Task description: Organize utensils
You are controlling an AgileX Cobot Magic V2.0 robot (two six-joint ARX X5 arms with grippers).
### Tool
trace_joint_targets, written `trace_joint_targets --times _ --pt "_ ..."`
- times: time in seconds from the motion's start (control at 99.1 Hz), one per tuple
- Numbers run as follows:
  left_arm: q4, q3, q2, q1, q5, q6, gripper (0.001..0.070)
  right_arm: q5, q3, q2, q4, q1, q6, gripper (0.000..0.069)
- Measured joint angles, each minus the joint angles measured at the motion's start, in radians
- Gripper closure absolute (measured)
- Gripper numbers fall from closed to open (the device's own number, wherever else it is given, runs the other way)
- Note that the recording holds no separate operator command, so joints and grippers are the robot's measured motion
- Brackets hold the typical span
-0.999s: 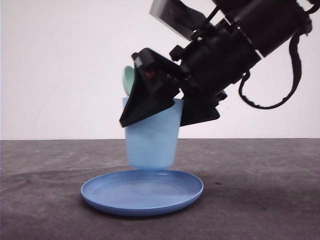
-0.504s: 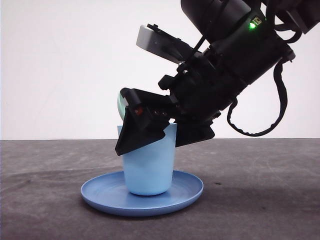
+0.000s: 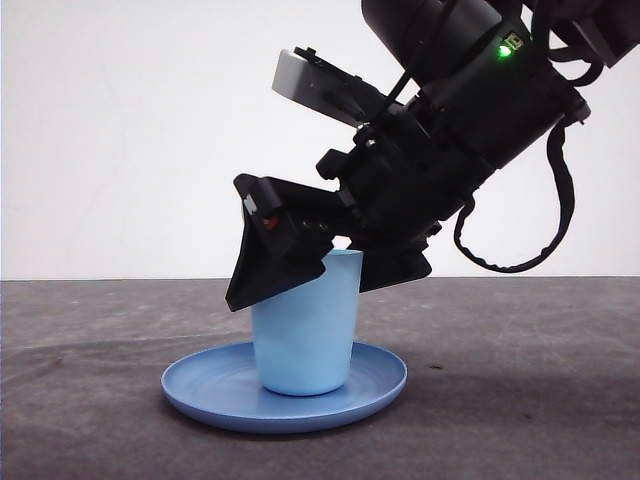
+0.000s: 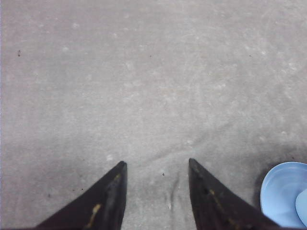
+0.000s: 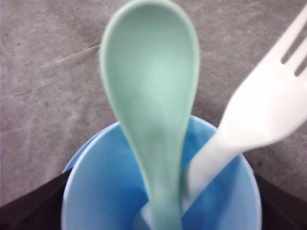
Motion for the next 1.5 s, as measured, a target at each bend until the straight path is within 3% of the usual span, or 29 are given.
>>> trace_joint_targets --times 0.081,0.292,0.535,0.817,1.14,1.503 --pt "0.0 0.0 0.0 0.0 0.0 0.0 0.0481 0.0 0.0 0.0 -0.008 0.0 -0.002 0.0124" --pt "0.0 0.0 0.0 0.0 0.0 0.0 0.0481 0.0 0.0 -0.002 -0.114 -0.008 -0.004 0.0012" --pt "0.0 0.0 0.0 0.0 0.0 0.0 0.0481 0.008 0.0 -0.113 -0.32 -0.014 -0.004 0.0012" --pt "0.0 0.0 0.0 0.0 0.0 0.0 0.0481 0.138 0.0 -0.386 -0.594 -0.058 -0.004 0.0012" --pt "-0.001 0.0 0.0 0.0 0.0 0.0 0.0481 0.174 0.034 -0.717 -0.88 -0.339 0.008 0.0012" --pt "-0.046 0.0 0.0 0.0 0.0 0.0 0.0481 0.006 0.105 -0.801 -1.139 -0.652 0.011 0.0012"
